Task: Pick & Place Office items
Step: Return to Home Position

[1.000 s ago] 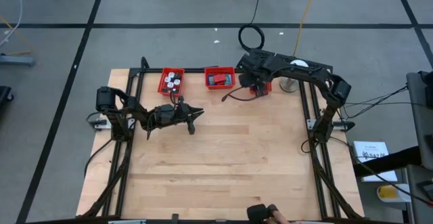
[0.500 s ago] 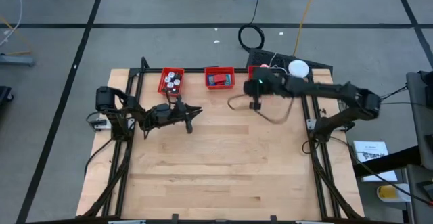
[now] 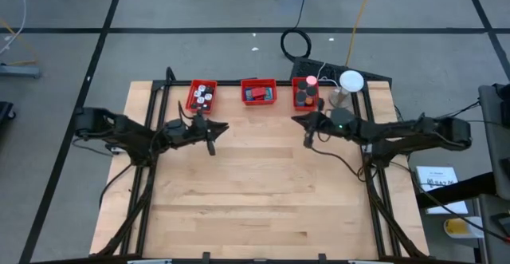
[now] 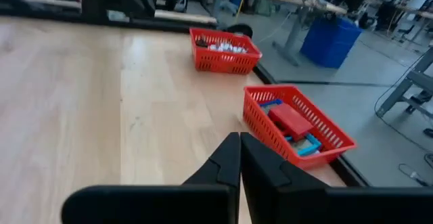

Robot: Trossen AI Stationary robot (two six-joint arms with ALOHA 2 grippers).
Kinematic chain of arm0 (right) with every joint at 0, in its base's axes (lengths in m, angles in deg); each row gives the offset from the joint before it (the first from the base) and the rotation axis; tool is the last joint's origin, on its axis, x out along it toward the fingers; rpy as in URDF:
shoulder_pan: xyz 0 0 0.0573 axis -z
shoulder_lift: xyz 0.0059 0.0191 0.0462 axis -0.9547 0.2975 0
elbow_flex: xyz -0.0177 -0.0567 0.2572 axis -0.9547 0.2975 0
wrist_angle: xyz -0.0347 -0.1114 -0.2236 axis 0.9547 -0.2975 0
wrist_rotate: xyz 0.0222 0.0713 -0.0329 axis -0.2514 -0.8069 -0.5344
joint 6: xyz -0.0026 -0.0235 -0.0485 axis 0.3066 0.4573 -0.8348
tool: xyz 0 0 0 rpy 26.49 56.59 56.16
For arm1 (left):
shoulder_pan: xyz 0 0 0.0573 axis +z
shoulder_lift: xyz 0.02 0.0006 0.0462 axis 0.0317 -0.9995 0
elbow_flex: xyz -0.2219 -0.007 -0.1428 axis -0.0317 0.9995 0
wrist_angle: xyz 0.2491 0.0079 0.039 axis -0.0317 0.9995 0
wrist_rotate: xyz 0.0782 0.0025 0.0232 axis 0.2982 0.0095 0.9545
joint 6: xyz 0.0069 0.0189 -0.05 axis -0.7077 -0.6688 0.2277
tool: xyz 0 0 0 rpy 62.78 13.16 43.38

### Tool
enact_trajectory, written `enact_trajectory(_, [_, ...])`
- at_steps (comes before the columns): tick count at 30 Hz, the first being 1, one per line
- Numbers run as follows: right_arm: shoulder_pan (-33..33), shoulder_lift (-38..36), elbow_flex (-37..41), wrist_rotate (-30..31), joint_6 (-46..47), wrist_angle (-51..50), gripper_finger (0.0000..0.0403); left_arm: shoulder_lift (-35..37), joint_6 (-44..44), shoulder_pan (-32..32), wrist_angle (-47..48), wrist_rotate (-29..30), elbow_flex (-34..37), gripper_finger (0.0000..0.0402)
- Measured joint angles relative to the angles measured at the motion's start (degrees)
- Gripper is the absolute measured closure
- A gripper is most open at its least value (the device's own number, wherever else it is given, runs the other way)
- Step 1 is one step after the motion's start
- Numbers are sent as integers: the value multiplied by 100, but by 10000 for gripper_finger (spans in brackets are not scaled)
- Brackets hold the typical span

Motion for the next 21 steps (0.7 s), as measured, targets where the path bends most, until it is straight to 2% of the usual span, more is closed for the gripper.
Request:
enact_trajectory(4, [-53,-459,315,48,106,101,402,388,176,4,315,-6,21,351])
enact_trajectory(8, [-172,-982,526,442,207,151,401,787,10,-2,799,-17,47,353])
enact_trajectory(11, [-267,-1374,637,635,126,112,402,1180,-11,4,1332,-120,41,376])
enact_trajectory(13, [-295,-1664,715,617,98,11,402,1463,-10,4,1687,-232,41,394])
enact_trajectory(21, [-334,-2701,1100,621,393,-604,402,2714,-23,5,2972,-246,43,397])
